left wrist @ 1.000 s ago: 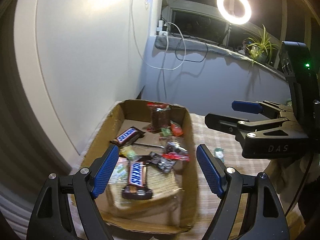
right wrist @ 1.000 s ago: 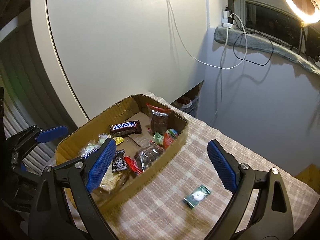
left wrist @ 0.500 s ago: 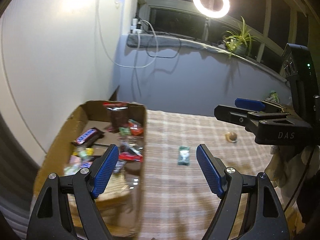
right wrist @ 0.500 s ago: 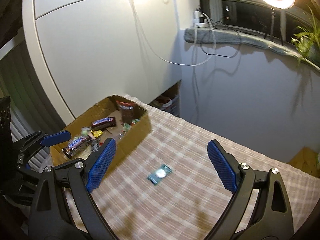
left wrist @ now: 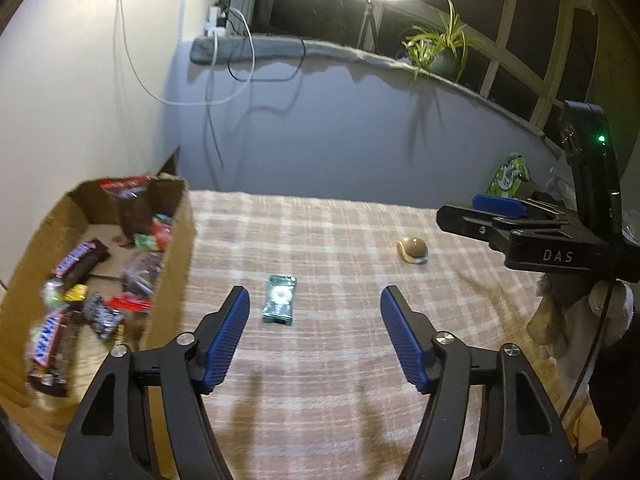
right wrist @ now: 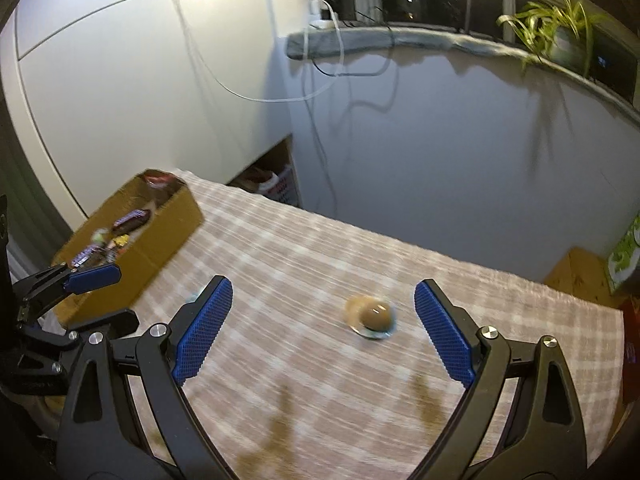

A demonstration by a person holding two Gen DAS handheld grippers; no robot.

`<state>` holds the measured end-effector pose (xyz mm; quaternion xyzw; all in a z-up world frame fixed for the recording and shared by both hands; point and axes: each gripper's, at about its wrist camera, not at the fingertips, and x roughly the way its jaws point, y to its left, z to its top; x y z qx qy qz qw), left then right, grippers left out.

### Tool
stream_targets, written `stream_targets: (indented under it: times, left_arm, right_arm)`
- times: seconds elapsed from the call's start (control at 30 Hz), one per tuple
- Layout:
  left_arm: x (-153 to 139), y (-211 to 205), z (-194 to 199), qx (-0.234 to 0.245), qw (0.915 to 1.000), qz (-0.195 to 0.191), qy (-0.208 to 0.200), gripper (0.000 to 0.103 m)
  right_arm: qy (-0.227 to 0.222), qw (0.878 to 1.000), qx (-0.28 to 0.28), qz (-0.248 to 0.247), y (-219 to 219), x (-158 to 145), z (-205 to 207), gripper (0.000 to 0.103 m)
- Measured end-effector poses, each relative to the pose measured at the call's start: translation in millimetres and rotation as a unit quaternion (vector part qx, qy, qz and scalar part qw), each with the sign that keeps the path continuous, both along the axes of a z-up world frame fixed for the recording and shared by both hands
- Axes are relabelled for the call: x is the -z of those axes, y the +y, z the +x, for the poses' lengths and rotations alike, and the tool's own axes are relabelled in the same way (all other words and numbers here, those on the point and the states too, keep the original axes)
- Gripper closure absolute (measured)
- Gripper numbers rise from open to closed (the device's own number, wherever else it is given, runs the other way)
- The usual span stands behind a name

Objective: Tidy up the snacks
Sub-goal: 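Move the left tool to the teal mint pack while the right tool moves to the round cake, then grasp the teal mint pack with the left tool while the right tool grasps the round cake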

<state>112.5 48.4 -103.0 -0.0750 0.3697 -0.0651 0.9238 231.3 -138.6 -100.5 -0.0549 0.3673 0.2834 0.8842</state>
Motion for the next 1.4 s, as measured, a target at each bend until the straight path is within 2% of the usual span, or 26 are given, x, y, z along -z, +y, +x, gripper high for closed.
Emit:
stream_targets:
  times: [0.13,0.27,0.4,0.6,0.8,1.03,1.07,1.13,1.4]
  left_arm:
    - [14,-3,9,0.004,0.9997,-0.006,0.021,0.050]
    - [27,-4,21,-0.002,0.9991,-0.009,0.041,0.053]
    - [37,-3,31,-0.010,0.9985,0.000,0.054,0.059]
    - [49,-5,42,-0.012,0.9976,0.020,0.066,0.069]
    - [57,-1,46,-0.015,0.9971,0.024,0.071,0.071]
    - [59,2,48,-0.017,0.9969,0.030,0.071,0.088]
    - [59,2,48,-0.018,0.9969,0.031,0.070,0.091]
    - [60,1,47,-0.016,0.9968,0.036,0.069,0.091]
    - [59,-3,45,-0.009,0.9968,0.047,0.065,0.096]
  right_arm:
    - [0.014,1.000,0.006,-0.007,-10,17,10,0.008]
    - [0.028,1.000,0.005,-0.012,-13,31,17,0.009]
    - [0.044,0.999,0.002,-0.015,-13,45,25,0.019]
    - [0.059,0.998,0.006,-0.024,-14,59,37,0.029]
    - [0.062,0.997,0.010,-0.043,-6,69,46,0.031]
    - [0.067,0.996,0.005,-0.061,6,79,51,0.046]
    - [0.068,0.996,0.005,-0.065,7,80,51,0.052]
    - [0.061,0.995,0.007,-0.074,9,81,50,0.058]
    - [0.061,0.996,0.006,-0.061,4,78,50,0.067]
